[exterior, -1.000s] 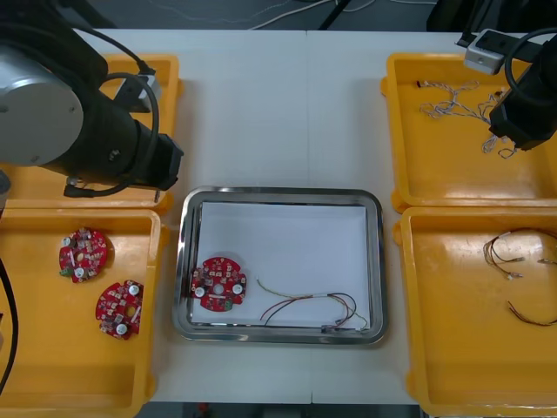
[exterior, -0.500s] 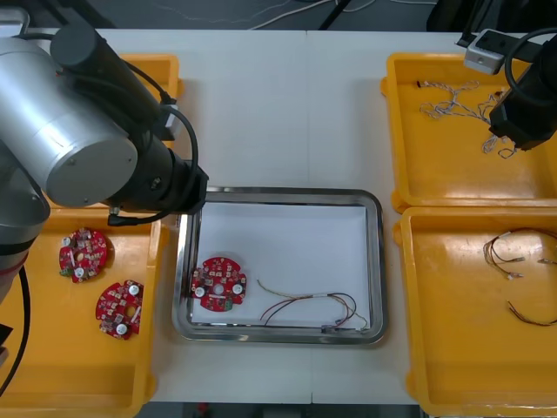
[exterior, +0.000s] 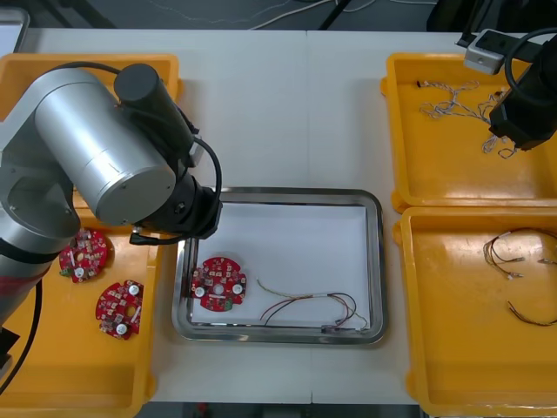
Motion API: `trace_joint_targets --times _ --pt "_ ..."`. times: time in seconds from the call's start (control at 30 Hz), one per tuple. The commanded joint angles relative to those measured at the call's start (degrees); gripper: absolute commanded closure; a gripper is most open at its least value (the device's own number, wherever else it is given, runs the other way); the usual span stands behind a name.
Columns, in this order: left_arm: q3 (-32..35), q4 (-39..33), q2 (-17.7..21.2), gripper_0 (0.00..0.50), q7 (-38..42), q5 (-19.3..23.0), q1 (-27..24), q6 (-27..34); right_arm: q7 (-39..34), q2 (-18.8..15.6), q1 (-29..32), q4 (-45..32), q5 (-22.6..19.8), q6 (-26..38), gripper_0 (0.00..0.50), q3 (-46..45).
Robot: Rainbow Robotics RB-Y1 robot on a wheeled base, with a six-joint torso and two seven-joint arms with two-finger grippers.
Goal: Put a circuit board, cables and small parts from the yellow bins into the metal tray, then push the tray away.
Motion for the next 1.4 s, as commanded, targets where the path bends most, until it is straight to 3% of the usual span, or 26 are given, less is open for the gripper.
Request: trace_joint_targets --times 0.03,0.47,0.87,1.4 --pt "-1.5 3.1 -2.1 0.500 5.8 -2.2 -3.7 0.4 0.6 -1.8 0.1 -1.5 -0.1 0.2 0.500 -2.0" --pt "-4.2 9.7 -5.6 0.500 5.0 -4.8 -6.2 0.4 0.6 -1.8 0.1 -1.5 -0.1 0.2 0.500 -2.0" --pt "-5.3 15.5 -10.0 0.500 1.1 -11.1 -7.0 -0.6 0.6 -1.8 0.1 -1.5 -0.1 0.2 0.500 -2.0" --pt "-5.3 16.3 -11.8 0.500 -2.7 -16.6 -3.0 -7.4 0.6 -1.8 0.1 -1.5 -0.1 0.2 0.500 -2.0"
